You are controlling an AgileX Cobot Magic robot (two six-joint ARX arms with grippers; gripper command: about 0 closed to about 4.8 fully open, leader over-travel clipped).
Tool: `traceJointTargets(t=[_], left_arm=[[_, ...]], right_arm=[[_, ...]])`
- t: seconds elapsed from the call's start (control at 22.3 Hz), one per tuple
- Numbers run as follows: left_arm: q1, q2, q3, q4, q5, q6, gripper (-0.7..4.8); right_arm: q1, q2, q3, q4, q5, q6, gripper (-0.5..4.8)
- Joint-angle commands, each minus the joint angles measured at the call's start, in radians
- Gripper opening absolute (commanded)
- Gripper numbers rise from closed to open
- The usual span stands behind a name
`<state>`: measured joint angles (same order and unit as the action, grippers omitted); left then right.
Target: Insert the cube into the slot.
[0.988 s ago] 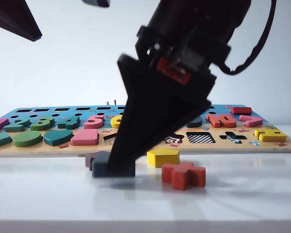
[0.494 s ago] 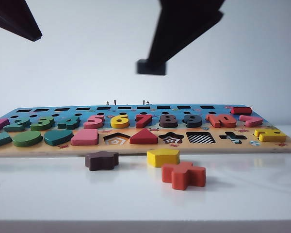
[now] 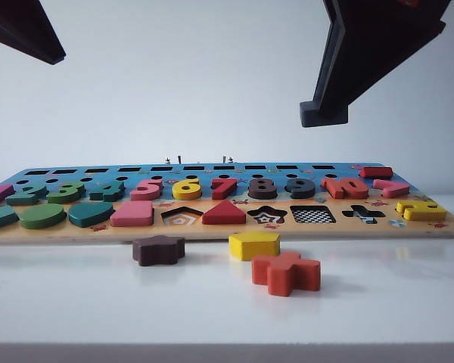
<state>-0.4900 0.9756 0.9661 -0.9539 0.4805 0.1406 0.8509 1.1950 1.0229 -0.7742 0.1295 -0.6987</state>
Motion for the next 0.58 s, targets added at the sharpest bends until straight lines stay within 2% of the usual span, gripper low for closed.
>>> traceJointTargets(t=[0.04,0.27,0.45,0.58], left_arm=[[0.0,-0.002,0.004,0.014,0.005,0.0,0.17],[0.0,-0.002,0.004,0.014,0.005,0.0,0.17],[0.0,-0.002,0.004,0.014,0.005,0.0,0.17],[0.0,-0.002,0.004,0.014,0.005,0.0,0.17]], right_arm=[[-0.031,-0.011,-0.026,0.056,0.001,-0.047,1.11],[-0.056,-0.019,-0.07,0.102,-0.02,-0.047,1.1],[-0.071,-0.024,-0.095,0.159,-0.108,-0.059,1.07],[-0.09,-0.022,-0.109,0.193,-0.135,-0.076,1.02]])
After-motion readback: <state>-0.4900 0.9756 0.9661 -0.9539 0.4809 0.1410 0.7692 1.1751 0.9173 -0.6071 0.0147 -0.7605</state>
